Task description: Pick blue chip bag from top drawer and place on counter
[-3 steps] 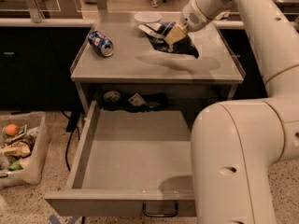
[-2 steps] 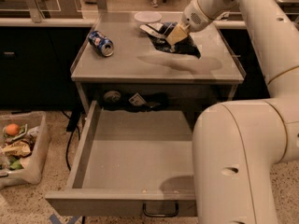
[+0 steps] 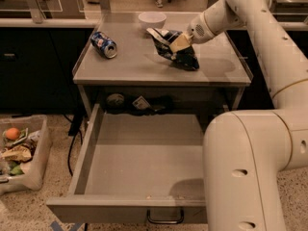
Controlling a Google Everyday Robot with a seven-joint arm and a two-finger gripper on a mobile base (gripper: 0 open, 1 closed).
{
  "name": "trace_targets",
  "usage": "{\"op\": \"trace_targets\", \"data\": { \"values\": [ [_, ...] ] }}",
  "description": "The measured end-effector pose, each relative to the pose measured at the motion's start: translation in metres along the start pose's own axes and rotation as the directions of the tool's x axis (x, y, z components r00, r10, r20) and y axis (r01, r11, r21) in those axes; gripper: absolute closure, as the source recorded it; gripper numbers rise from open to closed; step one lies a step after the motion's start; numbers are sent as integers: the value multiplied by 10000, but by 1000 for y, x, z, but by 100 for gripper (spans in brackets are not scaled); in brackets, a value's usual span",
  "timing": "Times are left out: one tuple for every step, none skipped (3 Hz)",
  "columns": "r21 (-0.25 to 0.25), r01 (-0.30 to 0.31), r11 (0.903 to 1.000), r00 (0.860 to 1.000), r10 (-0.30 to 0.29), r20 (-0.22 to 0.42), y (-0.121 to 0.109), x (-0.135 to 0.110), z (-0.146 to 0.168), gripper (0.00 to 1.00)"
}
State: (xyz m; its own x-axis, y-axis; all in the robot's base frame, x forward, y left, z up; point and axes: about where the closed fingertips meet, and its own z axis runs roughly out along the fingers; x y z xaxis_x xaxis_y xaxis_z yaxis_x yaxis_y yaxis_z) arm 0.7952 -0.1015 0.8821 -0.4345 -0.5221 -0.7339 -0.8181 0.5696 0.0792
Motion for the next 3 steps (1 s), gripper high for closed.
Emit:
{"op": "trace_targets", "data": {
  "values": [
    [-1,1,10000,10000,-1,-1,0,0,0,100],
    [-2,1,10000,10000,-1,-1,0,0,0,81],
    [-2,1,10000,10000,-1,-1,0,0,0,57]
  ]
}}
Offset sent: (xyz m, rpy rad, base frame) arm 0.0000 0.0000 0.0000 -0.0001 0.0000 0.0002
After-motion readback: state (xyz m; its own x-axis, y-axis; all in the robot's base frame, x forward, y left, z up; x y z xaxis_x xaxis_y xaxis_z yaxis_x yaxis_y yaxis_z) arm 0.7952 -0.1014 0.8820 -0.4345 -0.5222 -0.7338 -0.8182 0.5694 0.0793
